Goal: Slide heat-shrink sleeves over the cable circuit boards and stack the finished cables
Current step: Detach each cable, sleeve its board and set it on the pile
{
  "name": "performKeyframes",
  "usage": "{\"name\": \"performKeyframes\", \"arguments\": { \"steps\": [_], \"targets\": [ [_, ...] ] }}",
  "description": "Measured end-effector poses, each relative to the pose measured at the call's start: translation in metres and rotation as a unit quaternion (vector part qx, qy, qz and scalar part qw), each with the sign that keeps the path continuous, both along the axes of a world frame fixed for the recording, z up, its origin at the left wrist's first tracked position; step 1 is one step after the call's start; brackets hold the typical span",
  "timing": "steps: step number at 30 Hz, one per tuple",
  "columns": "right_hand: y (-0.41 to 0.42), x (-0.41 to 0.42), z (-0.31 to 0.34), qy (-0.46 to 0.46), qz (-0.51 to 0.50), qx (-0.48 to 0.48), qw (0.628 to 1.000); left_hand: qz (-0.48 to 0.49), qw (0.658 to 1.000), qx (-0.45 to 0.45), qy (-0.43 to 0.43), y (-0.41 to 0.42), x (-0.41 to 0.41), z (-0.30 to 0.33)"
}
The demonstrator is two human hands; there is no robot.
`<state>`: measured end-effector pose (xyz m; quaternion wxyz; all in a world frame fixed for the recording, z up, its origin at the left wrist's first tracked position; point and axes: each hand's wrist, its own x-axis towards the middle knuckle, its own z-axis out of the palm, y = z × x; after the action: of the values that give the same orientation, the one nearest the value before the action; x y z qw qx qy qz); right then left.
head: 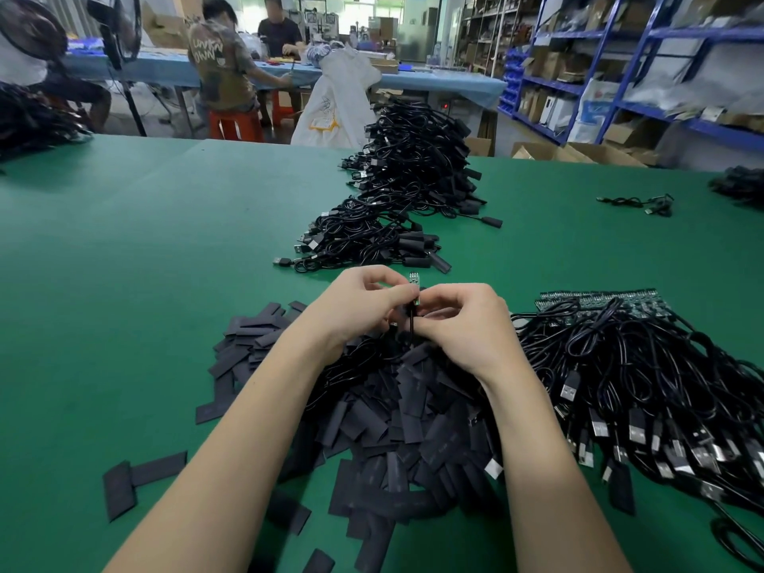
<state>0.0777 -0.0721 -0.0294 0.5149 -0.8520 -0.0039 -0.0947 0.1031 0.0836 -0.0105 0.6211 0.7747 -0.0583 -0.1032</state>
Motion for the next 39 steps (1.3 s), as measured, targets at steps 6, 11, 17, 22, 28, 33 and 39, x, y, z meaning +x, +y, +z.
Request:
{"name": "performKeyframes", "arguments": {
  "steps": [6,11,17,22,28,33,39],
  "targets": [
    [-0.008,-0.001,0.001,-0.006,-0.009,0.022,1.000,-0.002,0.992,-0.115,0.047,0.003,0.003,0.000],
    [-0.014,-0.001,0.004,-0.008,-0.011,0.065,0.998,-0.020,0.990,-0.130,0.056,0.006,0.004,0.001],
    [-0.014,-0.002,-0.003,0.004,-0.030,-0.048,0.998,-0.018,0.991,-0.121,0.053,0.006,0.002,0.002],
    [-0.013,-0.003,0.002,0.081,0.066,-0.210,0.972,-0.017,0.992,-0.114,0.048,0.006,0.000,0.004],
    [-0.013,-0.005,0.010,0.115,0.124,-0.237,0.957,-0.015,0.992,-0.118,0.049,0.006,-0.001,0.005],
    [-0.018,-0.006,0.008,0.070,0.083,-0.174,0.979,-0.016,0.991,-0.125,0.052,0.006,-0.002,0.005],
    [-0.020,-0.003,0.006,0.039,0.042,-0.142,0.988,-0.011,0.991,-0.120,0.050,0.006,0.000,0.004]
  ]
}}
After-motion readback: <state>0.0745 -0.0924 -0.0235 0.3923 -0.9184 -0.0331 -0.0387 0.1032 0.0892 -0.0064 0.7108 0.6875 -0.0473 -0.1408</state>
